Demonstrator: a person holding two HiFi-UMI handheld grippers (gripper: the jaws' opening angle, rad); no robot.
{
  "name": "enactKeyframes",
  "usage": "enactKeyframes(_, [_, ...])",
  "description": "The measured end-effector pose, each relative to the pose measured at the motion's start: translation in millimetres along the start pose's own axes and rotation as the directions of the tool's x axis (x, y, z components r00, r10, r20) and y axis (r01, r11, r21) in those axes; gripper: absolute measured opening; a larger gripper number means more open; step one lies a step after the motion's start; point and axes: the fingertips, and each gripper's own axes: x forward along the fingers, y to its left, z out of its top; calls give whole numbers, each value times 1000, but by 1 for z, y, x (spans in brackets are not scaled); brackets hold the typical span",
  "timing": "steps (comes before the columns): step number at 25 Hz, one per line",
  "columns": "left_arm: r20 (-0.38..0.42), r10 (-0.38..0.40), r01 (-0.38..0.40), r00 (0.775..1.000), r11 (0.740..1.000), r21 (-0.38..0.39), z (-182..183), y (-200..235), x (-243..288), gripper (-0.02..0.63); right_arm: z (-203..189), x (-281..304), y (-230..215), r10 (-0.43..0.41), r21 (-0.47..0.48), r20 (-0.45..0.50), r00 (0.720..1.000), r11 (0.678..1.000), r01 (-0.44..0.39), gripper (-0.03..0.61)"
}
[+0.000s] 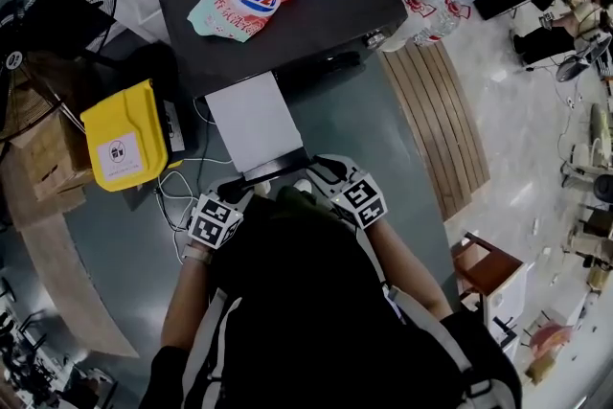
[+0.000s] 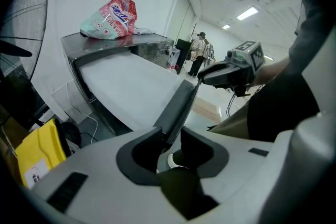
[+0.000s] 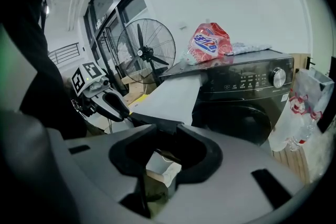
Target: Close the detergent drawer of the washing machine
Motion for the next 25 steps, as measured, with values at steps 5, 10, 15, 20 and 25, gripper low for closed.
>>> enactKeyframes(5, [5, -7, 7, 1000, 1000, 8, 13, 18, -1, 115, 17, 11, -10, -17, 10, 11, 1000, 1000, 17, 126])
enactKeyframes(10, [11, 3, -3, 1000, 1000, 5, 25, 38, 3, 115, 32, 25, -22, -35, 12, 8, 999, 999, 35, 127])
enactKeyframes(15, [25, -10, 10, 1000, 1000, 17, 36, 56, 2, 114, 46, 38, -31, -53, 14, 8, 999, 999, 52, 129])
enactKeyframes(20, [33, -22, 22, 999, 1000, 16, 44, 72, 0, 114, 58, 50, -38, -76, 27, 20, 997, 997, 76, 132])
enactKeyframes(25, [44, -31, 30, 999, 999, 27, 55, 92, 0, 110, 73, 64, -49, -100, 35, 24, 995, 994, 99, 132])
